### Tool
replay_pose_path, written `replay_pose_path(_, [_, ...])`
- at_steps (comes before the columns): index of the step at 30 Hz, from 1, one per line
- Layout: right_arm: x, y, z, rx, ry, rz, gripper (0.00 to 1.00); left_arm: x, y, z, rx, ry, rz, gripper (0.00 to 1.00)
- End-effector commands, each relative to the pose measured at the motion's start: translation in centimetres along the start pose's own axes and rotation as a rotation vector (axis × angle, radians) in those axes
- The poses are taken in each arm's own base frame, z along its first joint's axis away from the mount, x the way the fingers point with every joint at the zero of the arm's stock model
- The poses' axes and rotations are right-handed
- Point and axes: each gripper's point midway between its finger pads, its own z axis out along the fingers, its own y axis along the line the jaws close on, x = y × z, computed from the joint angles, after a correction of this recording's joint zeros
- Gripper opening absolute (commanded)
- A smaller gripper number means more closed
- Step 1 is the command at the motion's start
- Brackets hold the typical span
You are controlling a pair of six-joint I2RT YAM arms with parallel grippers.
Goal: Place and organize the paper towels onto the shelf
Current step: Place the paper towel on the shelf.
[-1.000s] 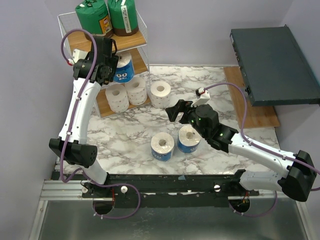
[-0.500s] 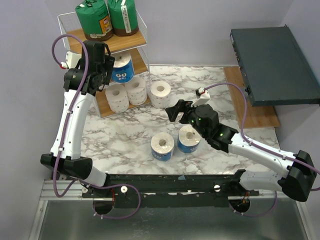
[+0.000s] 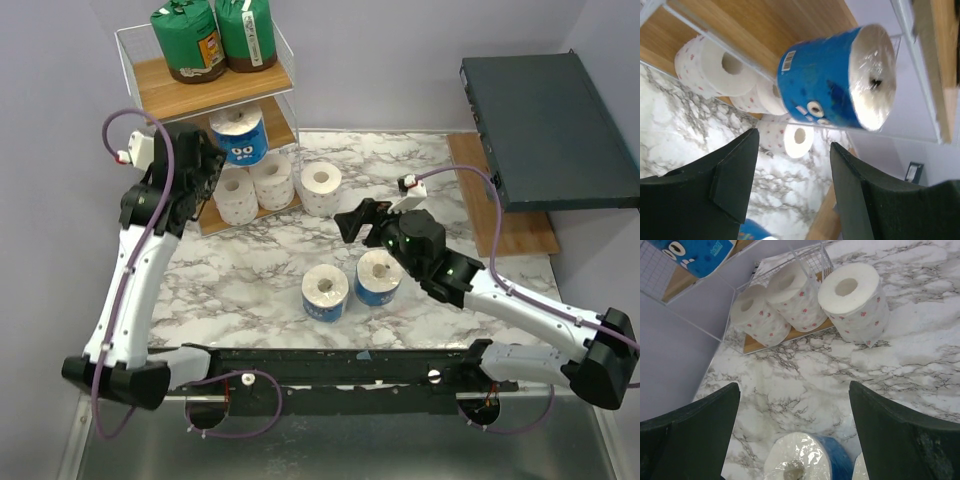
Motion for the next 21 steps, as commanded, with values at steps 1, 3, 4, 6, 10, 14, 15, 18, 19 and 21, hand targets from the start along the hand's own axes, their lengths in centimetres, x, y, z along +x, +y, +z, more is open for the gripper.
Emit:
replay_pose_path(1, [0.6, -0.8, -0.9, 0.008, 0.014, -0.029, 0.93, 0.7, -0.1, -2.3, 0.270, -0.022, 0.188, 0.61])
replay_pose_path(3, [0.7, -1.0, -1.0, 0.012, 0.015, -0.031, 0.93, 1.6, 1.0, -2.5, 0.341, -0.047, 0.282, 0.61])
replay_pose_path(4, [0.8, -1.1, -1.1, 0.012, 0.017, -0.032, 0.93, 1.7, 1.1, -2.8, 0.380, -0.065, 0.321, 0.61])
replay_pose_path(6, [1.1, -1.3, -1.1, 0.019, 0.022, -0.035, 0.93, 2.2, 1.5, -3.1, 0.436, -0.087, 0.399, 0.61])
replay_pose_path(10, [1.6, -1.9, -1.3, 0.034, 0.034, -0.041, 0.93, 3.0, 0.9, -3.5, 0.580, -0.152, 0.557, 0.47])
replay_pose_path(14, [1.8, -2.5, -1.7, 0.048, 0.037, -0.043, 0.93, 3.4, 0.1, -3.3, 0.713, -0.289, 0.699, 0.26])
replay_pose_path(15, [1.8, -2.6, -1.8, 0.052, 0.035, -0.043, 0.93, 3.4, 0.0, -3.0, 0.715, -0.307, 0.717, 0.25])
replay_pose_path(18, [1.7, -2.9, -2.2, 0.057, 0.030, -0.042, 0.93, 3.7, -0.8, -2.3, 0.747, -0.349, 0.805, 0.24])
replay_pose_path(19, [1.8, -3.0, -2.3, 0.059, 0.031, -0.044, 0.93, 3.7, -1.2, -2.3, 0.760, -0.373, 0.826, 0.24])
replay_pose_path(21, [1.8, -3.2, -2.5, 0.064, 0.029, -0.047, 0.93, 3.6, -1.8, -2.0, 0.777, -0.414, 0.853, 0.24])
